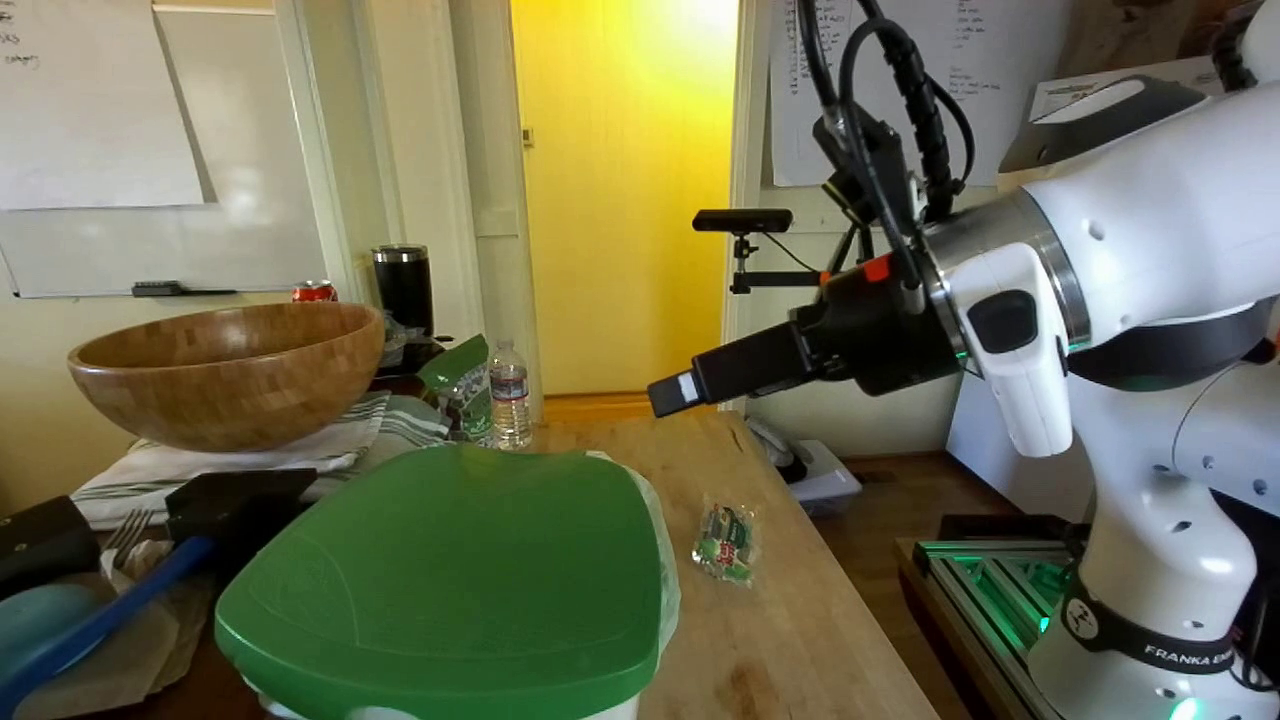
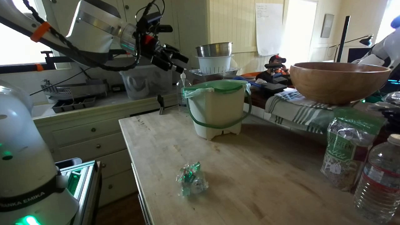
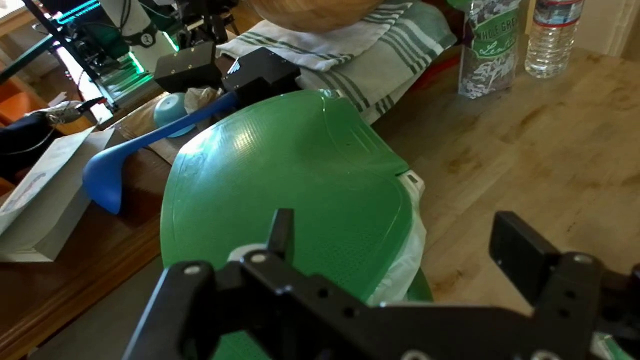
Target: Close the lid of the bin
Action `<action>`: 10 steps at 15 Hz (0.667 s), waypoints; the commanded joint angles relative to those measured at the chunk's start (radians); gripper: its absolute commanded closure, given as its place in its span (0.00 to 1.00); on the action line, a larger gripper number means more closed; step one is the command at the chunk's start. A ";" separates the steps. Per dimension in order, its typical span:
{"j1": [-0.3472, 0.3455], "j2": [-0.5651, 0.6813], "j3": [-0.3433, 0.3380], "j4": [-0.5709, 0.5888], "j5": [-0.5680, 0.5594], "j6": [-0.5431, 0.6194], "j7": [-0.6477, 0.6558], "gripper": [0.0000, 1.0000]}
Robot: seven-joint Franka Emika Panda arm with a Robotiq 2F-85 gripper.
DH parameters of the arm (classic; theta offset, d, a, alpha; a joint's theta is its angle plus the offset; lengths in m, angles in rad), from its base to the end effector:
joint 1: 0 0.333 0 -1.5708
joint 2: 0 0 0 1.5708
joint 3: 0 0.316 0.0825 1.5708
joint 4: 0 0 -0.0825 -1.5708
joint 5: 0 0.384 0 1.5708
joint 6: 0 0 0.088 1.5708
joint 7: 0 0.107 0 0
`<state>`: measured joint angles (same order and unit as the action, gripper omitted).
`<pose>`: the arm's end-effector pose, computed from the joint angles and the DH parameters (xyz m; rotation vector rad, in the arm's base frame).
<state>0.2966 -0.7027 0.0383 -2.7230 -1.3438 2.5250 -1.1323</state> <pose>0.3424 0.1297 0.4765 0.6986 1.9237 -0.0363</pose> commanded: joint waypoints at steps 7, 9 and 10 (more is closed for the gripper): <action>-0.005 -0.032 0.005 0.001 0.029 0.002 -0.017 0.00; -0.005 -0.031 0.005 0.001 0.029 0.002 -0.017 0.00; -0.005 -0.031 0.005 0.001 0.029 0.002 -0.017 0.00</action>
<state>0.2968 -0.7339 0.0379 -2.7229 -1.3207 2.5250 -1.1465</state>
